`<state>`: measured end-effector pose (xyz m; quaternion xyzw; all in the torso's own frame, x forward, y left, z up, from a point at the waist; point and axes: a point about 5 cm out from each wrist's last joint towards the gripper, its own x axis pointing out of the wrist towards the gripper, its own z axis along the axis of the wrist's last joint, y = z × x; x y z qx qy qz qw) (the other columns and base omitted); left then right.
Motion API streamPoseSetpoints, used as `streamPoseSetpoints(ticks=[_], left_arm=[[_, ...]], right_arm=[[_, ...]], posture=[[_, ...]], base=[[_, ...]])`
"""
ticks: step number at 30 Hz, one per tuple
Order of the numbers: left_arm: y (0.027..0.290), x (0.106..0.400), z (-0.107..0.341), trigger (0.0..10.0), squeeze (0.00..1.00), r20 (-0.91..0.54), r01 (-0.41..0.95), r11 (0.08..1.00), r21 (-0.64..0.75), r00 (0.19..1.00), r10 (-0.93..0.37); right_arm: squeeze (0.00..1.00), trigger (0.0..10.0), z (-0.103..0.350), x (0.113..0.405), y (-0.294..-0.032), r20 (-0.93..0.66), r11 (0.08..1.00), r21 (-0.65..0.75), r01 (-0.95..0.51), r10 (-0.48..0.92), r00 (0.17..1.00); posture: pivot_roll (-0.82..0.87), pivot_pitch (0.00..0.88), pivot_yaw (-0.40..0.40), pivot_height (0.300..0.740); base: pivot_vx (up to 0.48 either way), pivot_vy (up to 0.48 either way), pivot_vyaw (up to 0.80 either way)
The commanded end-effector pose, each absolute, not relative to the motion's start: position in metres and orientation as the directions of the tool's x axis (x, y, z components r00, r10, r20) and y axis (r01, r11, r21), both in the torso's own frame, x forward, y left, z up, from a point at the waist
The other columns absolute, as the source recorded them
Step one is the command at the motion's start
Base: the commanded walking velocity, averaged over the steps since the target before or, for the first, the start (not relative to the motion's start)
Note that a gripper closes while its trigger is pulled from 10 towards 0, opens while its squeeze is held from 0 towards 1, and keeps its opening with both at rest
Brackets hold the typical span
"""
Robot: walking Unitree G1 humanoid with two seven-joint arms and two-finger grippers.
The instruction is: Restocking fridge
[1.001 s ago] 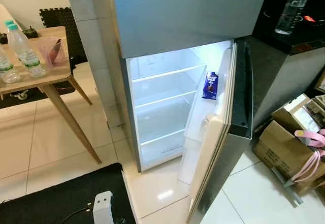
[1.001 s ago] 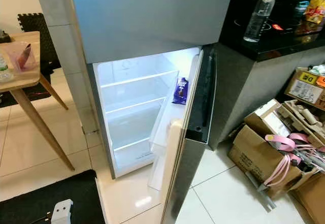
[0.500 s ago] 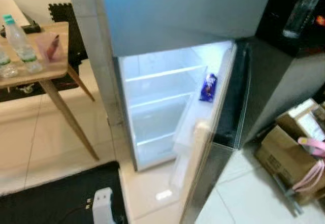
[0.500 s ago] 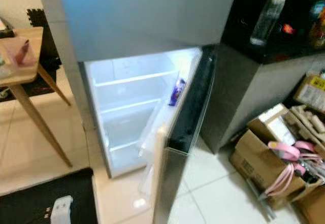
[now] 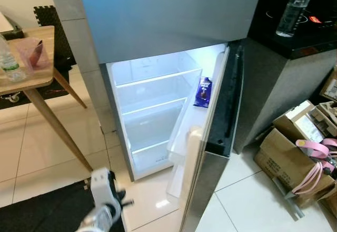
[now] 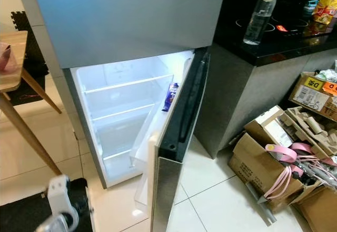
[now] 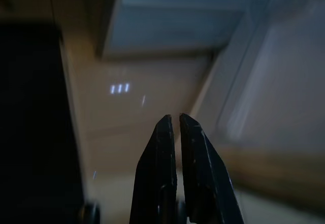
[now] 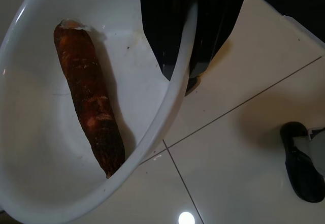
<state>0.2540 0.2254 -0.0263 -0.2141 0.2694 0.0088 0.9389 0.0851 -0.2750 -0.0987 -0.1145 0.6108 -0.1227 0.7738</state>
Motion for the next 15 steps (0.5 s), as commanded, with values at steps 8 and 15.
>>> streamPoseSetpoints(ticks=[8,15], left_arm=[[0.168,0.298,0.026,10.0,0.00,-0.072,0.424,0.641,-0.640,0.797,-0.599],[0.130,0.297,0.037,10.0,0.00,0.016,0.646,0.456,-0.612,0.587,-0.810]], right_arm=[[0.00,10.0,-0.099,0.084,-0.276,-0.918,0.944,-0.327,0.046,-0.329,0.220],[0.00,10.0,-0.099,0.083,-0.275,-0.919,0.945,-0.325,0.049,-0.327,0.218]], posture=[[-0.06,0.000,-0.028,0.740],[-0.06,0.000,-0.028,0.740]], base=[[0.000,0.000,0.00],[0.000,0.000,0.00]])
